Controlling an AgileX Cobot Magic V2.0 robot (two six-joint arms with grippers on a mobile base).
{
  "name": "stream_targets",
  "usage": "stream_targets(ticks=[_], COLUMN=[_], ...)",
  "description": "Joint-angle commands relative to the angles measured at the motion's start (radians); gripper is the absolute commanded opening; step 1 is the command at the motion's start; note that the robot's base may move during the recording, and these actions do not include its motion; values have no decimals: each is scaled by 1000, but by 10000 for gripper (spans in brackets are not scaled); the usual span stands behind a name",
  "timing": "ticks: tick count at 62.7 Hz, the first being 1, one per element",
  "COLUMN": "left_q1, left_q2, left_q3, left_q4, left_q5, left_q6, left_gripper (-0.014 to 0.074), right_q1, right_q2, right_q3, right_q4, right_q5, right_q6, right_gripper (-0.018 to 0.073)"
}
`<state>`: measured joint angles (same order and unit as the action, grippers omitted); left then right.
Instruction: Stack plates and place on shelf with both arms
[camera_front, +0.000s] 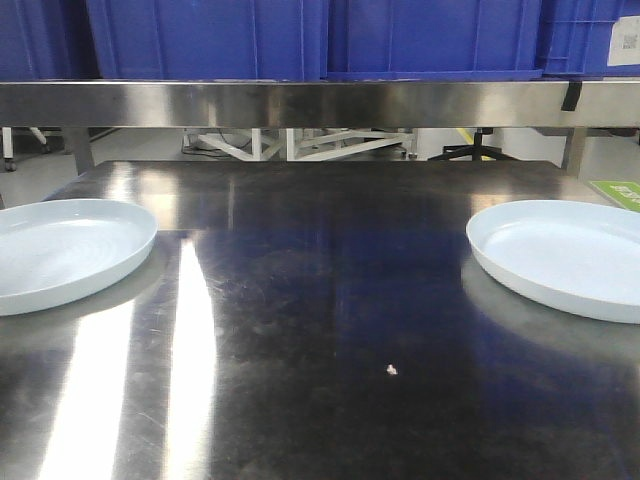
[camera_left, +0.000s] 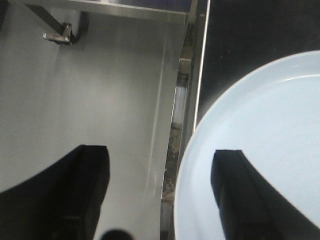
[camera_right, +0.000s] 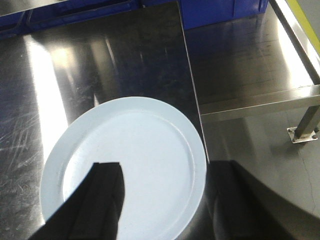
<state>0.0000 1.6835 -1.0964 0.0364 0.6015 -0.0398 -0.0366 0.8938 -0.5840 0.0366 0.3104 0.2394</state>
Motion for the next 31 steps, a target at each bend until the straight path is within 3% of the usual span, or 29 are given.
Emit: stream_targets(ticks=[1,17,21,26,31], left_q1=[0,1,0,0,1], left_q2=[-18,40,42,38,24], left_q3=[-32,-32,-32,-32,-39], left_q4=[-7,-25,-36,-57,-86], left_q5=[-52,-61,-61,-55,-42], left_q6=[-10,-10,-10,-10,-8], left_gripper=[485,458,347,73,118], right_q1=[-6,-6,-6,-6,-6], right_q2=[-6,-6,-6,-6,-6], right_q3=[-36,-36,-36,-36,-36], right_q4=[-10,-10,-10,-10,-10], right_q5=[-68,-65,-65,-65,-65], right_q6=[-6,-6,-6,-6,-6], right_gripper=[478,478,478,478,478])
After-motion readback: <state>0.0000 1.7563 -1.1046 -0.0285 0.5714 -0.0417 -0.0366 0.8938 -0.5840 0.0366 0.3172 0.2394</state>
